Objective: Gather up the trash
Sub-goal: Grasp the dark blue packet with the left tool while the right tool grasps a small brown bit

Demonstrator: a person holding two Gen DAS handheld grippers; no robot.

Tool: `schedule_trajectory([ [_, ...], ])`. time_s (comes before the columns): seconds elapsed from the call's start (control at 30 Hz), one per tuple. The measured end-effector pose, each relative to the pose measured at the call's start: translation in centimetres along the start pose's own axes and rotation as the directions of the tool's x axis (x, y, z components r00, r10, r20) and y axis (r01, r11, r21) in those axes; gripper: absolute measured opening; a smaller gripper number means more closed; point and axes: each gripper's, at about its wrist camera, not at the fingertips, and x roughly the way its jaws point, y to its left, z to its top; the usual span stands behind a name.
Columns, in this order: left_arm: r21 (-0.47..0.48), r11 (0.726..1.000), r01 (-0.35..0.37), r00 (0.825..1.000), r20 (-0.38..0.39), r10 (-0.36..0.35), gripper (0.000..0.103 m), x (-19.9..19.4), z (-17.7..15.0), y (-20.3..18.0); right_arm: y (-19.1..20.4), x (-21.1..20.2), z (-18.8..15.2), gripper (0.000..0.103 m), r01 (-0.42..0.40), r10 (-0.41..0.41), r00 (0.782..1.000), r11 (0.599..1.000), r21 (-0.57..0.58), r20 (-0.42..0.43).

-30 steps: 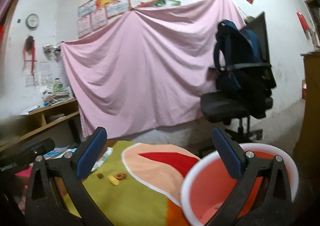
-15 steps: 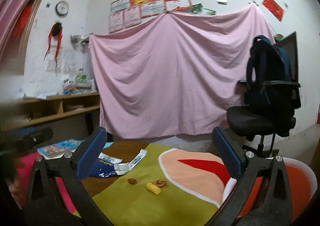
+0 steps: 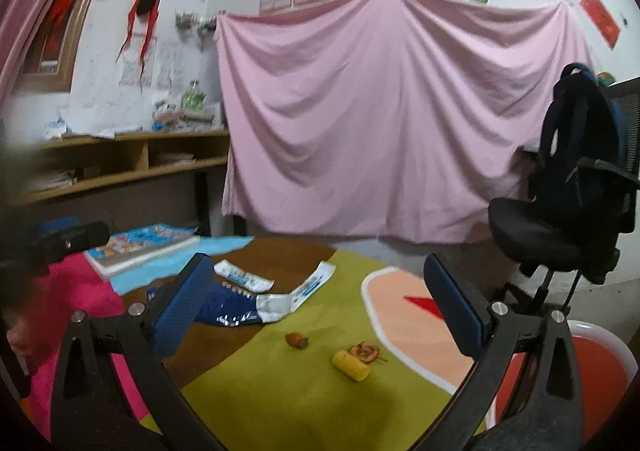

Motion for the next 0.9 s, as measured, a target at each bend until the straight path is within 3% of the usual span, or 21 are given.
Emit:
schedule_trajectory([
  [0.27,-0.017,0.998,0.057,0.990,-0.129,-0.059,0.099,2.9,0.1,0.5,-0.9,4.0,-1.1,0.103,-0.045,0.053,0.980,0.998,0.047,-0.191],
  [0.33,-0.024,0.996,0.085,0.981,-0.174,-0.087,0.092,3.8,0.0,0.5,-1.1,4.8,-1.4,0.103,-0.053,0.065,0.971,0.997,0.058,-0.230],
  [0.47,-0.028,0.992,0.120,0.959,-0.256,-0.124,0.071,5.4,-0.2,0.1,-1.1,6.6,-2.1,0.088,-0.080,0.097,0.941,0.995,0.065,-0.324],
  [0.6,-0.028,0.987,0.158,0.934,-0.321,-0.159,0.064,6.7,-0.4,-0.3,-0.5,7.5,-2.3,0.074,-0.100,0.113,0.920,0.994,0.054,-0.375],
  [0.67,-0.030,0.983,0.179,0.919,-0.352,-0.178,0.056,7.3,-0.5,-0.4,-0.4,8.0,-2.5,0.069,-0.105,0.117,0.910,0.993,0.052,-0.398],
  [0.9,-0.008,0.974,0.225,0.879,-0.430,-0.207,0.054,8.7,-0.9,-1.2,-0.6,9.7,-3.3,0.060,-0.120,0.144,0.861,0.990,0.080,-0.488],
])
